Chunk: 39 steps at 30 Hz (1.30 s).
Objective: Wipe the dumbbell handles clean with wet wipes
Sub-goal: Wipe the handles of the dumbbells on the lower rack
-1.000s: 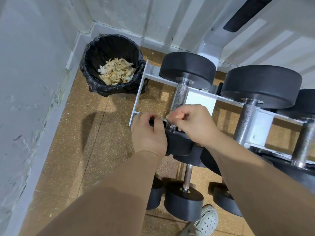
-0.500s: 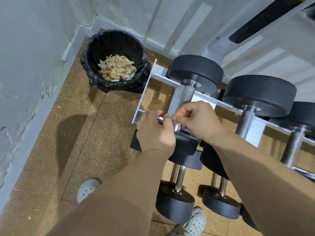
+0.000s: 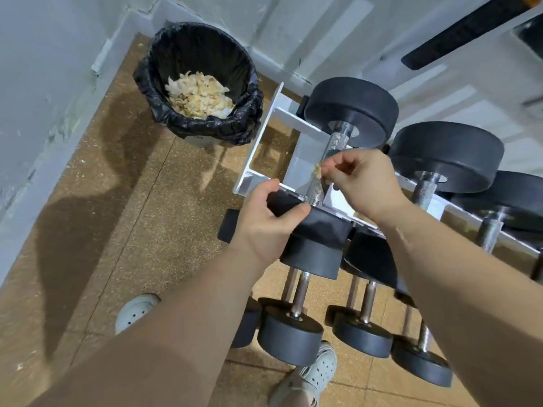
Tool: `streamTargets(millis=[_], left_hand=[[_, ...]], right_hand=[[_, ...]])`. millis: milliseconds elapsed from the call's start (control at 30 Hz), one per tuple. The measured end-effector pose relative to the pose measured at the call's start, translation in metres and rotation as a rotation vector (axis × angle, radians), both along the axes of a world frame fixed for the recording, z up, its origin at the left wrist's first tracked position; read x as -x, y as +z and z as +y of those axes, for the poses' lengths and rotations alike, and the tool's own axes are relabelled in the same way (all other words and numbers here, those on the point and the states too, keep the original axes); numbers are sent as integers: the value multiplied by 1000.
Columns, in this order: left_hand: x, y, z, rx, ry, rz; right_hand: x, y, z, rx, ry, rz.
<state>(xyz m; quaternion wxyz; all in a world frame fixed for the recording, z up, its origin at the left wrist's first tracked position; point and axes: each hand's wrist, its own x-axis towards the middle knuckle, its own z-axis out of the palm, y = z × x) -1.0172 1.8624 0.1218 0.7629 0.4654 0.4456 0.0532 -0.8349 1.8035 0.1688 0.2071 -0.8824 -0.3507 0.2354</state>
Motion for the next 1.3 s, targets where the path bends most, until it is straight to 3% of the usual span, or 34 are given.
streamTargets(millis=[100, 200, 400, 500, 667, 867, 1067, 1133, 1233, 1300], left_hand=[[5, 0, 6, -149, -96, 36], [8, 4, 11, -147, -153, 67], [9, 10, 18, -136, -188, 98], [9, 11, 18, -144, -185, 102], [11, 12, 19, -181, -189, 103], [11, 14, 22, -201, -219, 94], [11, 17, 26, -204, -275, 109], [10, 18, 27, -223, -301, 115], [9, 21, 29, -250, -334, 113], [9, 22, 30, -249, -338, 112]], right_hand=[[-11, -3, 20, 40, 78, -254], [-8, -3, 19, 68, 171, -379], [7, 3, -11, 69, 542, -213], [-3, 3, 2, 145, 657, -264], [-20, 0, 28, 179, 354, -526], [8, 12, 13, 331, 714, -182], [-18, 7, 53, 463, 450, -629], [-7, 8, 48, 494, 471, -560], [14, 18, 28, 507, 619, -199], [12, 21, 30, 527, 663, -183]])
